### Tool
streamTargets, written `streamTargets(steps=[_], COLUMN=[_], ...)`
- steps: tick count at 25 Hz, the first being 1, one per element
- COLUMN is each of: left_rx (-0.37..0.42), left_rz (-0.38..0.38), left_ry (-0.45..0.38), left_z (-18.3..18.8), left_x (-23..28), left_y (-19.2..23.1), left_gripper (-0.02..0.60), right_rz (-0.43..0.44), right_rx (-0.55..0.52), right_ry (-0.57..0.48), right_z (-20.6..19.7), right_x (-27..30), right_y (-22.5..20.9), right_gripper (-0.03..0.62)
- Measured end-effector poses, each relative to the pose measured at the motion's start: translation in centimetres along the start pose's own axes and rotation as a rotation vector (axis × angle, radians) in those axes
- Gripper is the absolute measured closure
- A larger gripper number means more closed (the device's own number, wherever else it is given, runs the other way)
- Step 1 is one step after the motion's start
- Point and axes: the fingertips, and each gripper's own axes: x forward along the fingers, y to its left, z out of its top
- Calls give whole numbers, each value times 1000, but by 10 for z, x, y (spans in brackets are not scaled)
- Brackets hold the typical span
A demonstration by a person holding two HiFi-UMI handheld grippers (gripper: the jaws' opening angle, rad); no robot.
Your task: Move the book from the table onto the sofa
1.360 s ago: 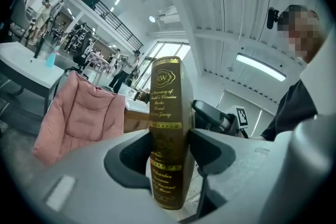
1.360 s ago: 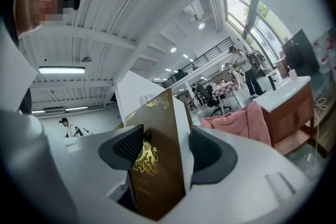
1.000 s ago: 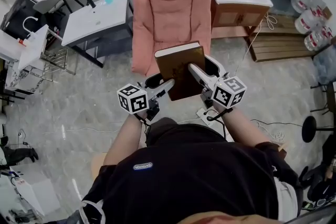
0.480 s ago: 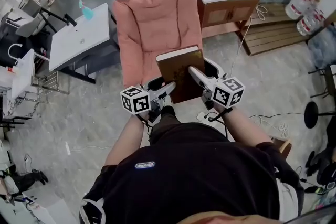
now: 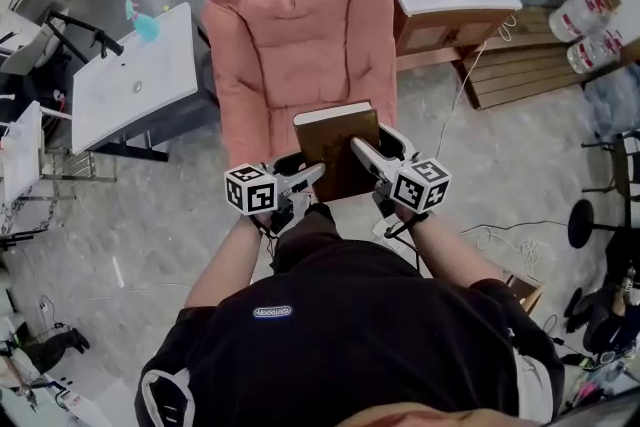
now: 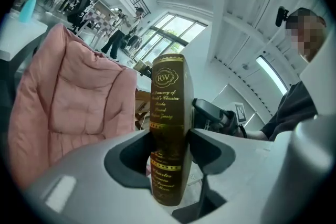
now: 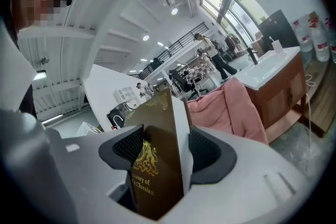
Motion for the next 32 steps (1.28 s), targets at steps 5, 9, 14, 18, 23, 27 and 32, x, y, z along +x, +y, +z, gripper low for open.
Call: streamTargets(steps=[5, 9, 14, 18, 23, 27, 32], left_rx=[-88, -148, -189, -222, -279, -308, -343], left_rz=[22, 27, 29, 34, 44, 42, 50], left_ry=[34, 54, 95, 124, 168, 218, 274], left_z=[-8, -17, -30, -40, -63, -79, -100], left_x=[-1, 6, 13, 22, 32, 40, 52], left_y=[63, 97, 128, 152, 185, 217, 261], left_gripper=[344, 344, 344, 344, 344, 344, 344], right_rz=[-11, -28, -48, -61, -76, -89, -124], right_rx=[54, 85, 108, 119, 138, 143, 202], right_ry=[78, 119, 174, 204, 262, 310, 359], right_z=[-30, -49, -72, -89, -118, -143, -178], right_x=[56, 84, 104, 119, 138, 160, 184], right_y=[-26, -46, -67, -85, -108, -127, -157], right_gripper=[303, 301, 301, 296, 297, 297, 296])
